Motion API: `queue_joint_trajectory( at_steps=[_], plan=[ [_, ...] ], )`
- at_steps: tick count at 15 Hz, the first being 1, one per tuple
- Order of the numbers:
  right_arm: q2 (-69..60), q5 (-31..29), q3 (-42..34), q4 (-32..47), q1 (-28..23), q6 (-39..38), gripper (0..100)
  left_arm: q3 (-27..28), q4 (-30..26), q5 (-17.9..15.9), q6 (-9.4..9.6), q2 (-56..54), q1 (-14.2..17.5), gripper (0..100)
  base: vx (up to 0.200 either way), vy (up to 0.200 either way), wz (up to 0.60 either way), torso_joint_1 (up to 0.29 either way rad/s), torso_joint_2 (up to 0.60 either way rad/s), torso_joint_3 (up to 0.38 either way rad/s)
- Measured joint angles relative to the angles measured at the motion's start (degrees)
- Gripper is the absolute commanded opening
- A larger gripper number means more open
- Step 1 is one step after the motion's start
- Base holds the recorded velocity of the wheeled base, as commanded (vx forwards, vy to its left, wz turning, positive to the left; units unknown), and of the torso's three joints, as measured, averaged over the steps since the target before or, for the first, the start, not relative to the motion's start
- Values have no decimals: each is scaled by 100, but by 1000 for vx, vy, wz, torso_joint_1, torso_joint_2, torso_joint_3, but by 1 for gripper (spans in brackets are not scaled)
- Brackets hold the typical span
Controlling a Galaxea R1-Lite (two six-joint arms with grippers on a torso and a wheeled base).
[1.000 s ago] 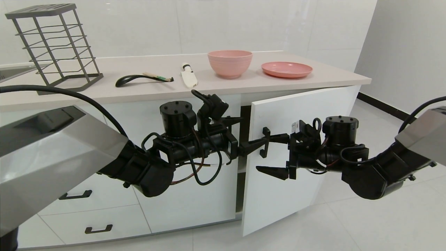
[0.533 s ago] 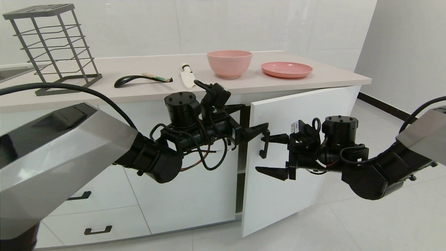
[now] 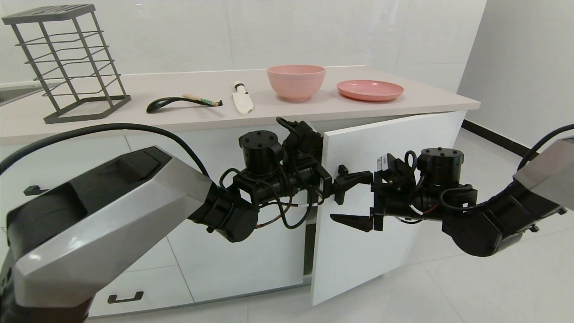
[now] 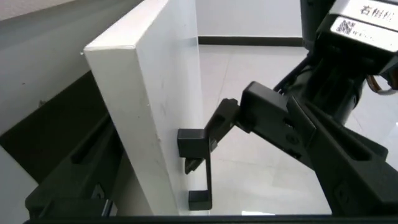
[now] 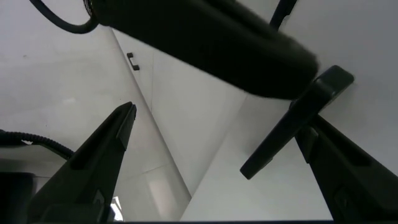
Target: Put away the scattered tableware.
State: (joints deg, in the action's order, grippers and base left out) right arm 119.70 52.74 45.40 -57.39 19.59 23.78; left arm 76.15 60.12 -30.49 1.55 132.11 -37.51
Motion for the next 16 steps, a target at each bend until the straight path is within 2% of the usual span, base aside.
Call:
queue_joint_trajectory(
  at_steps=[3,7,9,12,14,16],
  plan=[
    [-84,46,-152,-24,-271,11,100,-61,-40,-13,-2,-77,0,100,0,0,0,0,0,0],
    [-217,-16,-371,-33,-855,112,100,-450,-18,-169,4,-221,-33,100,0,0,0,0,0,0],
    [-374,-29,-550,-17,-968,112,100,-529,-34,-187,1,-243,-90,100,0,0,0,0,0,0],
    [-1017,-54,-775,-46,-1045,121,100,-560,-51,-208,1,-262,-218,100,0,0,0,0,0,0],
    [-1629,-62,-896,-422,-1115,145,100,-592,-45,-202,0,-273,-295,100,0,0,0,0,0,0],
    [-2442,-77,-944,-758,-1353,82,100,-892,30,-208,12,-323,-452,100,0,0,0,0,0,0]
  ],
)
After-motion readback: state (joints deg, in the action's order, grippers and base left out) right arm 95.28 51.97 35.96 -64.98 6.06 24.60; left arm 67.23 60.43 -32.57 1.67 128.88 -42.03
